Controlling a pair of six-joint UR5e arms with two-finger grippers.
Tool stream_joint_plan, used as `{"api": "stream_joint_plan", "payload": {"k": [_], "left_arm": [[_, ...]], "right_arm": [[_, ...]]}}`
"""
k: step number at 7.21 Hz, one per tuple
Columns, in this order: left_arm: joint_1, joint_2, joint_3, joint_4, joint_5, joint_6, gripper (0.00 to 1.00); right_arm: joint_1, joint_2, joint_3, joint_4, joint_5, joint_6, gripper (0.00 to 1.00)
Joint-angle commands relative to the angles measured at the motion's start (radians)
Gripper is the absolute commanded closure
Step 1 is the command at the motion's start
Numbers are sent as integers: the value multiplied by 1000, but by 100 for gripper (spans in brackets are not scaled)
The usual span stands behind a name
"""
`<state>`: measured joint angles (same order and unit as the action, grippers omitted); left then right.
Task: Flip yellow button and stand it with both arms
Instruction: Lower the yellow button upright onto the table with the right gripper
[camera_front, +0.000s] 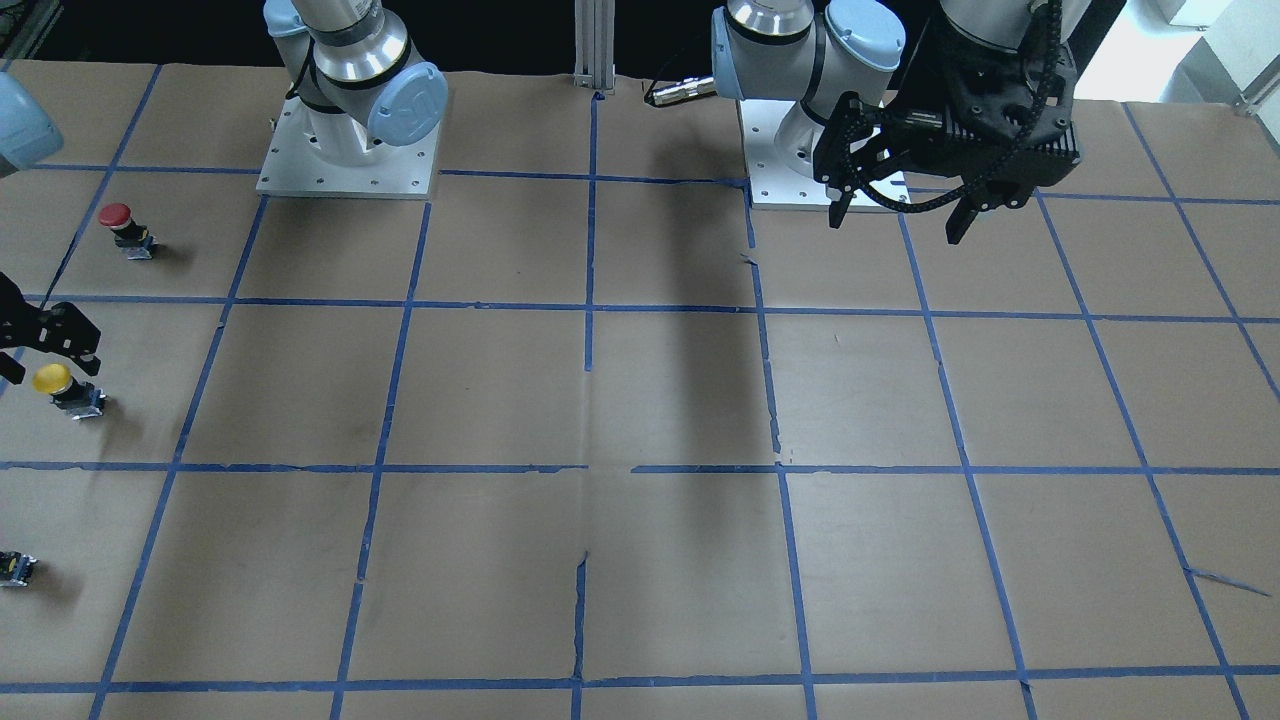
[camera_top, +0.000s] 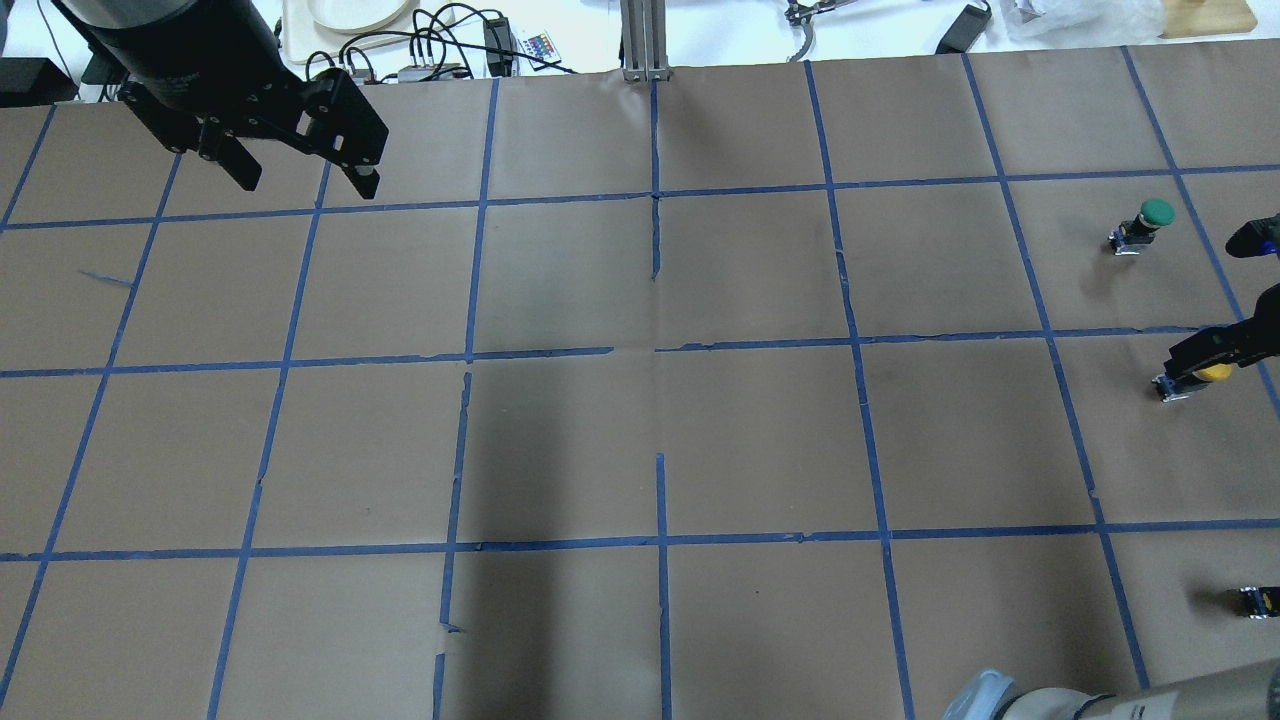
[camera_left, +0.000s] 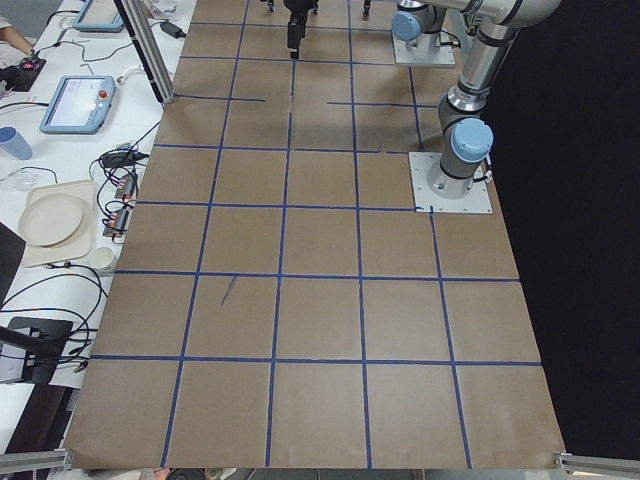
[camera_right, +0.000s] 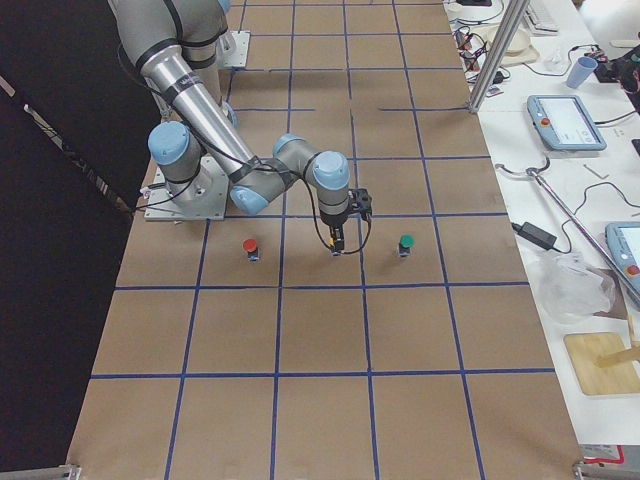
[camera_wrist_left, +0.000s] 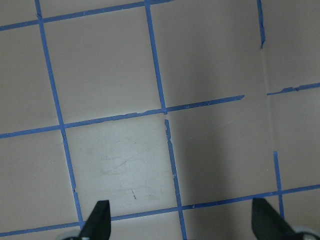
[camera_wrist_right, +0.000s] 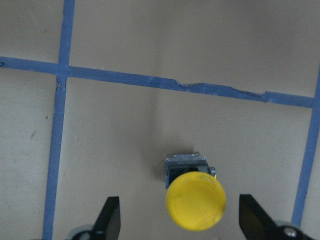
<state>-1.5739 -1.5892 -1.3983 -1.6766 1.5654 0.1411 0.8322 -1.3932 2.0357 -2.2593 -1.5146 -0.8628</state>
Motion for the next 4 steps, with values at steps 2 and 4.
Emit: {"api": "stream_joint_plan", "payload": {"k": [2,4], "left_arm": [[0,0,-1,0,-1,0,1],[0,0,1,0,-1,0,1]], "right_arm": [[10,-95,-86,209,-10,108,1],[101,-96,-248,462,-21,254,0]]}}
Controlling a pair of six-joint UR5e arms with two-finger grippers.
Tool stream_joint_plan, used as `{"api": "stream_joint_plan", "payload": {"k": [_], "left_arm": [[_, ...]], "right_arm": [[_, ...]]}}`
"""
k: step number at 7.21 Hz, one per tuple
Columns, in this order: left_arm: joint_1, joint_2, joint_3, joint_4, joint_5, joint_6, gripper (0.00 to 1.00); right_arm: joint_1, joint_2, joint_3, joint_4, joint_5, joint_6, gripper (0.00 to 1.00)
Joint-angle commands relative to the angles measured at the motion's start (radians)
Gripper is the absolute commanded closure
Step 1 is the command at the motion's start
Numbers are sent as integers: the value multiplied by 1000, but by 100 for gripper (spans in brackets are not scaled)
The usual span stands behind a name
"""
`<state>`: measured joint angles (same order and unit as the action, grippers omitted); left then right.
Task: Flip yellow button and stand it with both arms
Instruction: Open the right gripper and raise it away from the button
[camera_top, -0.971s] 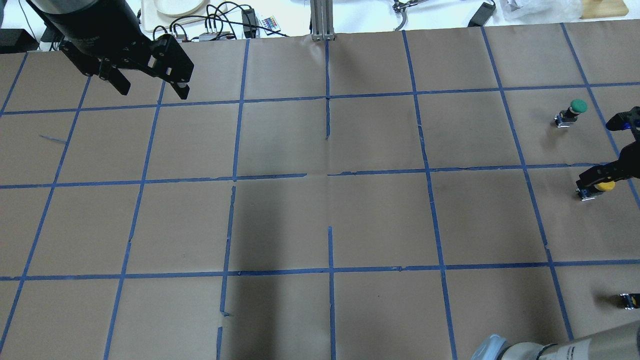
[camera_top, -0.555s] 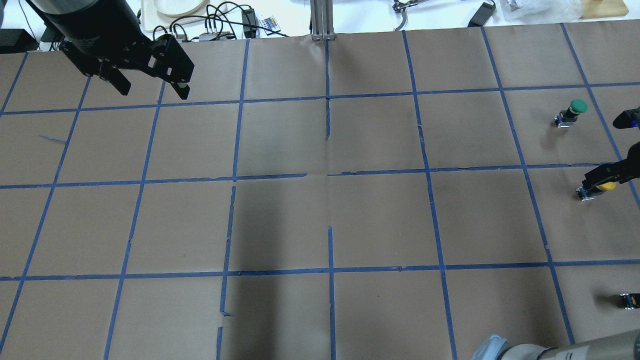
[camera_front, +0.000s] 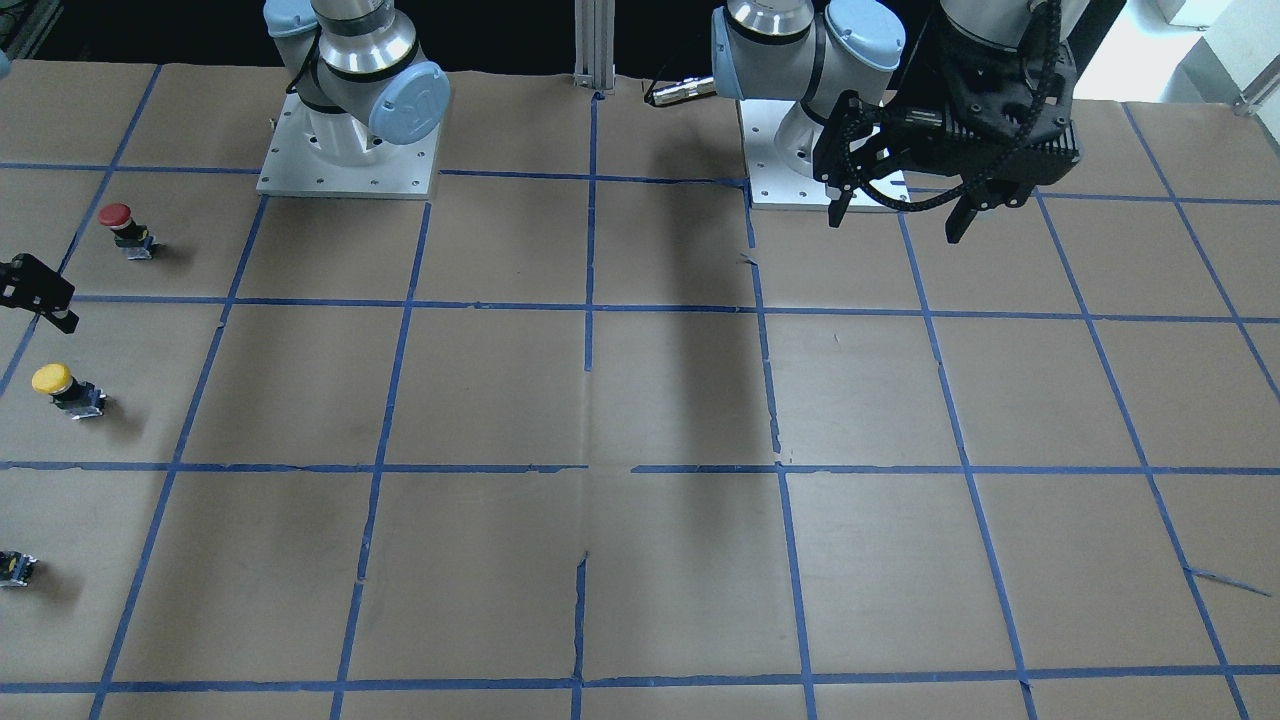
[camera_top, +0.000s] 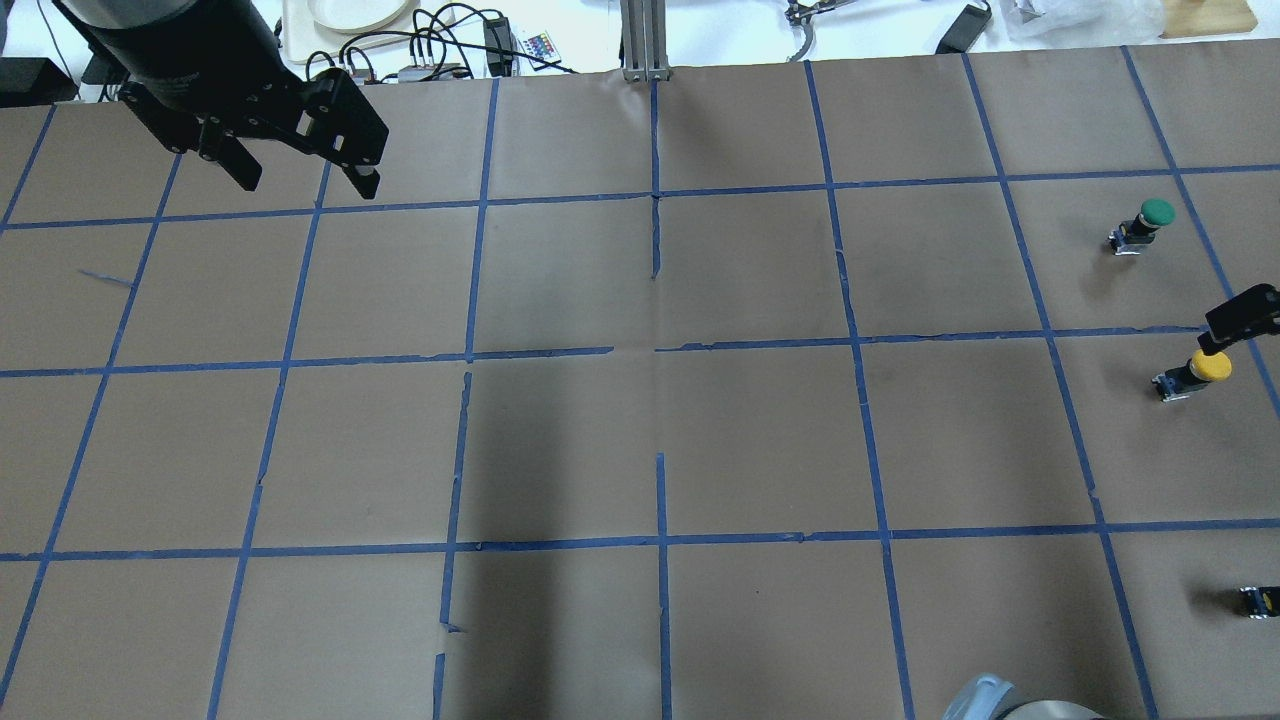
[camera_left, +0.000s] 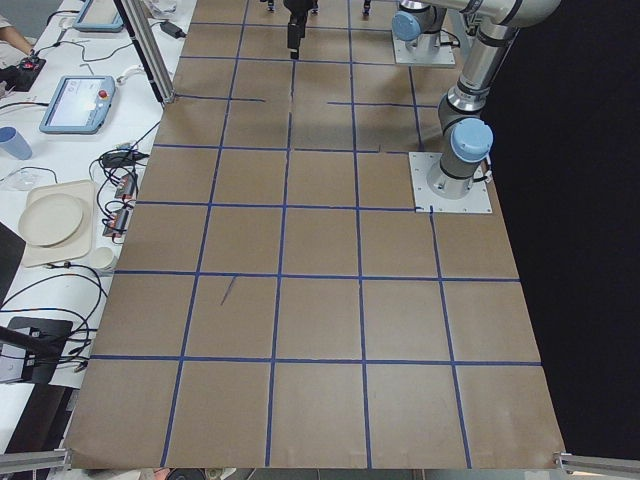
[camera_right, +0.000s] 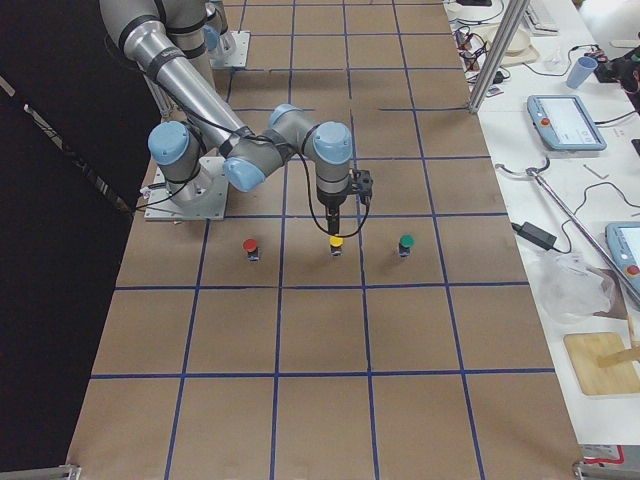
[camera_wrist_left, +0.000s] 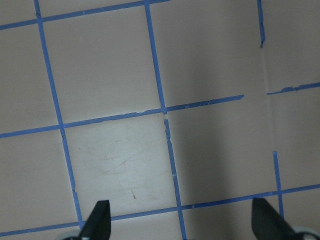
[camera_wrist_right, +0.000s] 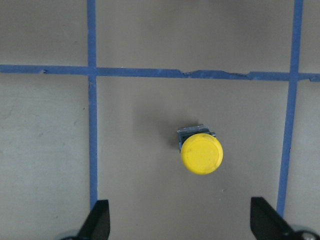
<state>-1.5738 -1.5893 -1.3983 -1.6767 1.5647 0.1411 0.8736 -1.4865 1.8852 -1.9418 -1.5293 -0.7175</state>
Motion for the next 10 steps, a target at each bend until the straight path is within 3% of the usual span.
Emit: {"api": "stream_joint_plan", "payload": {"k": [1,3,5,7,10], "left_arm": [[0,0,-1,0,0,0,1],[0,-1,4,0,0,0,1],[2,-1,5,2,5,-2,1],[0,-3,8,3,8,-2,1],[-5,-5,10,-15,18,-8,1]], "right_arm": [[164,-3,-185,252,-31,247,0],[405,-8,-317,409,-43,520,0],[595,-72,-345,448,-35,656,0],[627,-159,-334,536,-41,656,0],[640,-187,-299,540,-28,662,0]]}}
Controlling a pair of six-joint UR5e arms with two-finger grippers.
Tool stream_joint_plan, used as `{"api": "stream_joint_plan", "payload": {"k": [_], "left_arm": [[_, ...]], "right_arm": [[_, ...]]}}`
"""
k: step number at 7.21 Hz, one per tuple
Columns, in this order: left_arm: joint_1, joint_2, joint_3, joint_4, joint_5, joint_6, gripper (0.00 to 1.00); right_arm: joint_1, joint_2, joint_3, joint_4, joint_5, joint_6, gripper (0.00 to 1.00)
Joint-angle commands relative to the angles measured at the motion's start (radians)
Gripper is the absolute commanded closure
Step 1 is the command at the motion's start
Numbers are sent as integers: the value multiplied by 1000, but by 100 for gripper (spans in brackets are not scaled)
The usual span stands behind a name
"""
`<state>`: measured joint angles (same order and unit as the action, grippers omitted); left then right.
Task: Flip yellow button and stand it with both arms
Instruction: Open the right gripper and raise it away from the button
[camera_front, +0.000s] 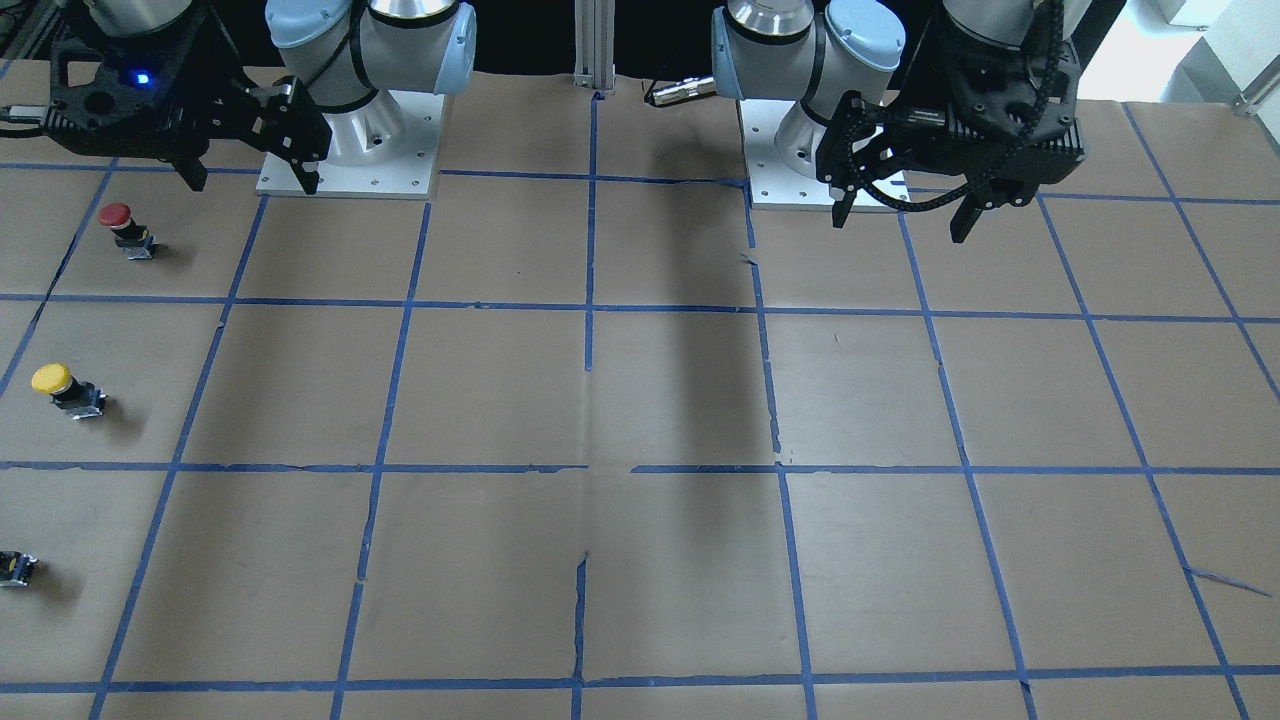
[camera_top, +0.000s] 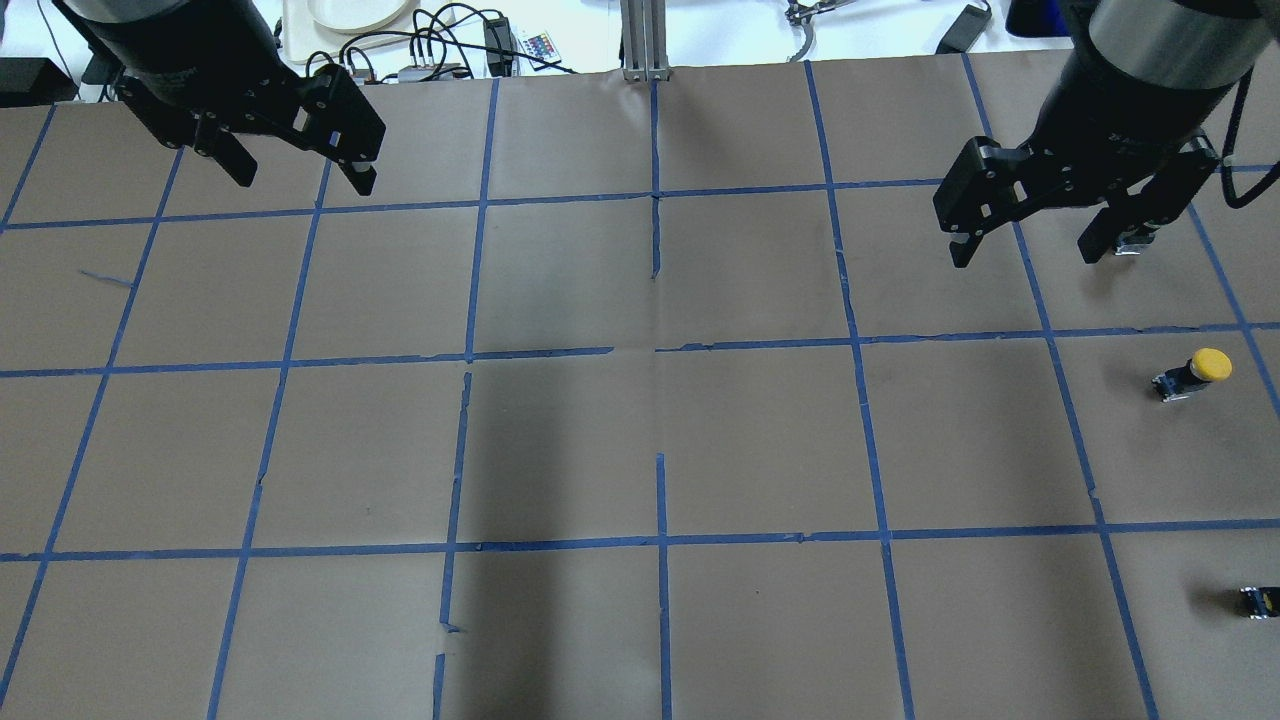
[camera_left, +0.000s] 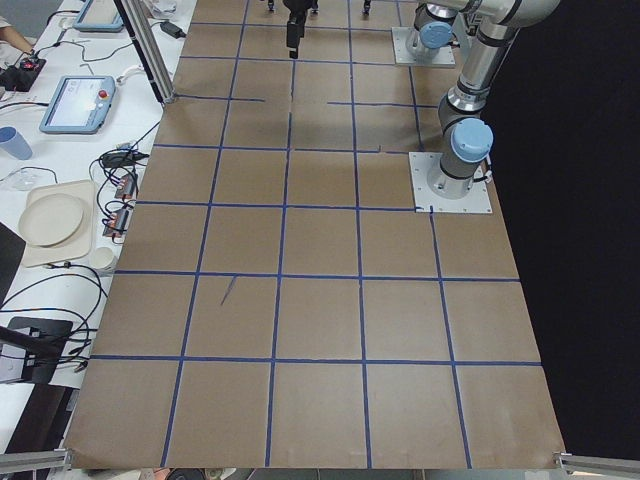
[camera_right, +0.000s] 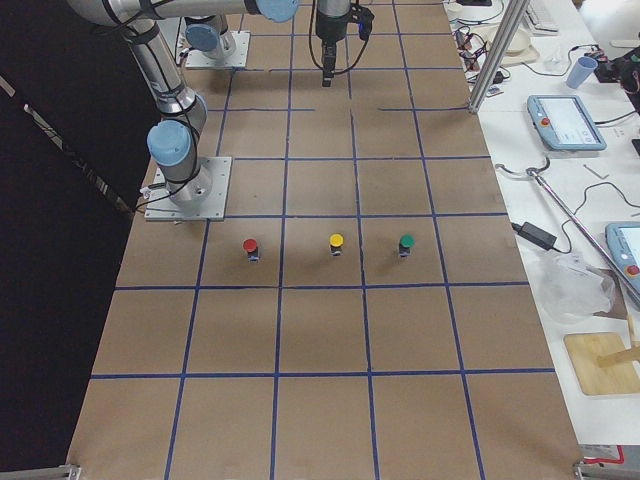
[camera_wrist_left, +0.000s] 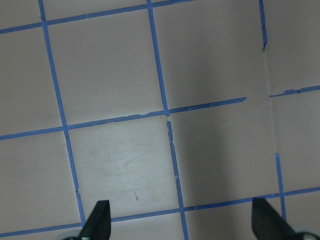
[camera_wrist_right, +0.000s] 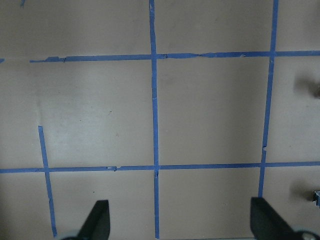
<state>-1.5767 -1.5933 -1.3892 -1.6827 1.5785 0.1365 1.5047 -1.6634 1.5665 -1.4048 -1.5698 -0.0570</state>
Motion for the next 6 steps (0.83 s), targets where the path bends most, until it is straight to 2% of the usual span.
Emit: {"api": "stream_joint_plan", "payload": {"k": [1,6], "left_arm": [[-2,-1,2,-12,5,-3,1],[-2,-4,3,-11,2,-3,1]], "right_arm": [[38,-10,26,-3,11,3,0],[66,-7,32,-2,7,2,0]]}}
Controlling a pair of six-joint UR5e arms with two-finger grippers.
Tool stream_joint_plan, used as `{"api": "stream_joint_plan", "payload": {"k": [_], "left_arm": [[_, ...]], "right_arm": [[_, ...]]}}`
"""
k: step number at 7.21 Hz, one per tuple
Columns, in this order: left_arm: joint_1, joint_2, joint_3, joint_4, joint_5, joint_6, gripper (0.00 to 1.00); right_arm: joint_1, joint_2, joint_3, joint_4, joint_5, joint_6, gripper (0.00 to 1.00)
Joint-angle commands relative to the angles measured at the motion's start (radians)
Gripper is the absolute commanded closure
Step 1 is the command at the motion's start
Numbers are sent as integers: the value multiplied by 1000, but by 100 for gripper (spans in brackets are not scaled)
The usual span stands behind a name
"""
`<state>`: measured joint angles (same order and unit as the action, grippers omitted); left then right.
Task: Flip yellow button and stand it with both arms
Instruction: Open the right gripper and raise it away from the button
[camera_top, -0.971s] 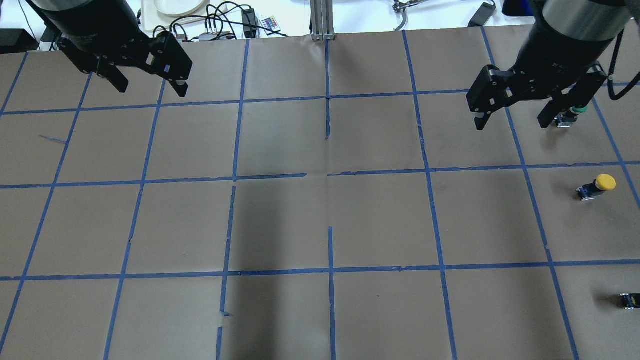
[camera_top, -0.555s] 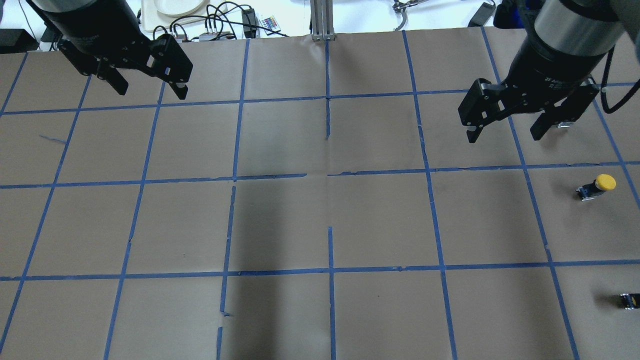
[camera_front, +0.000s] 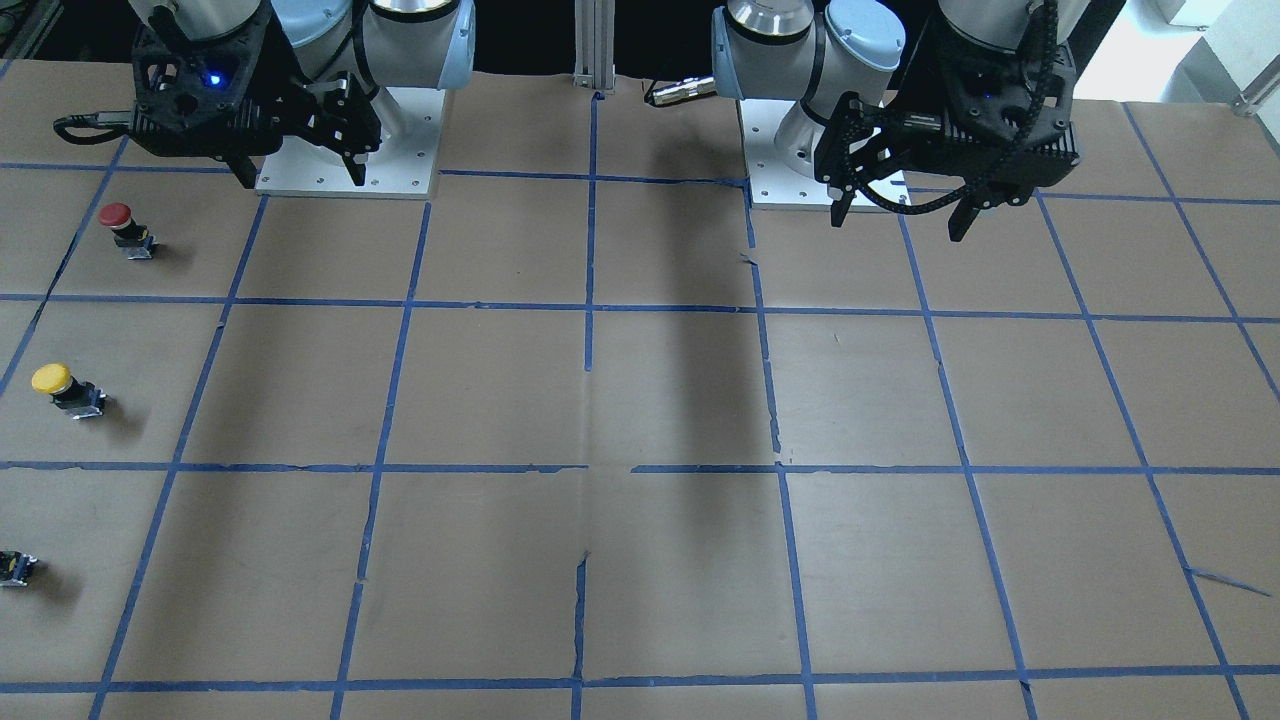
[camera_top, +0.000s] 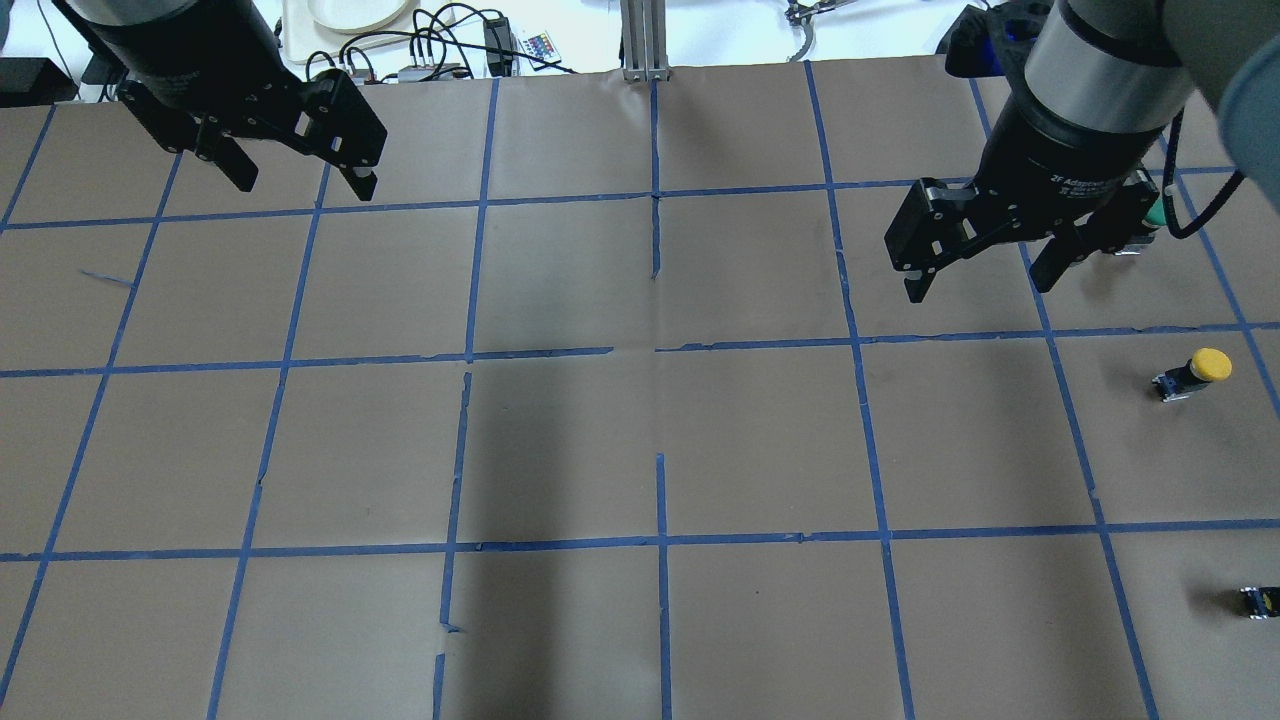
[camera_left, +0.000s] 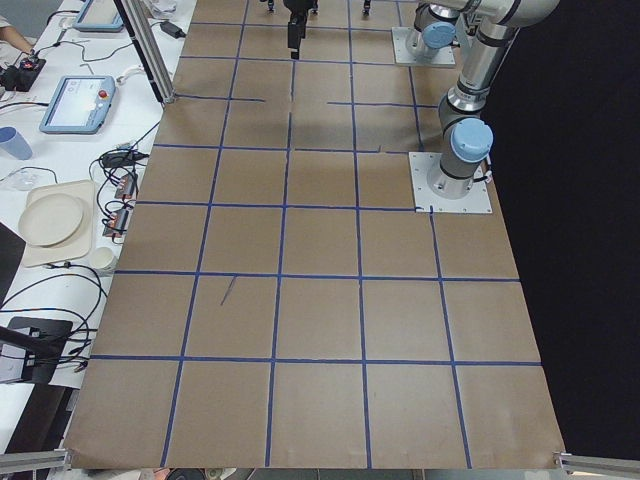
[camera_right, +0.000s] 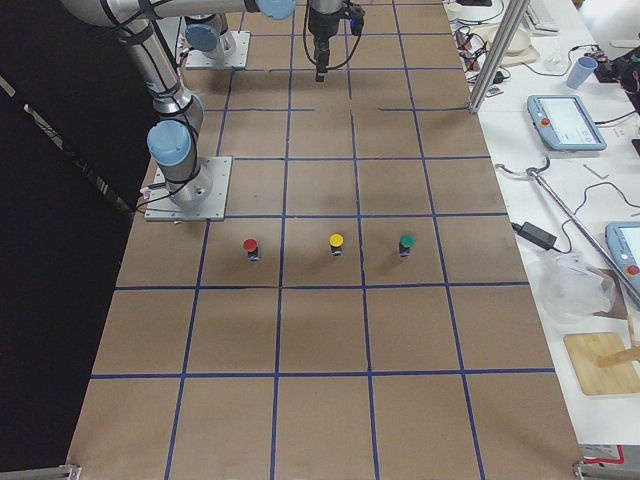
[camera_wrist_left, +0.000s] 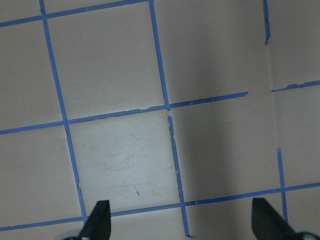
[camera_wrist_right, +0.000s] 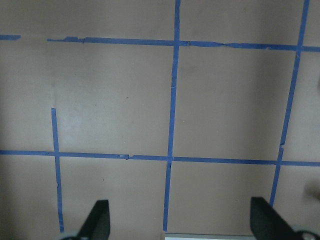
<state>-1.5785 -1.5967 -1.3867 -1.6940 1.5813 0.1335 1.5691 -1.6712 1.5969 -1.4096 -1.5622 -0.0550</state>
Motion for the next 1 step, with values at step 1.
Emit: {"api": "stream_joint_plan", "payload": {"k": [1], "left_arm": [[0,0,0,1,-1,0,1]], "right_arm": [[0,1,15,0,-2,0,0]]}}
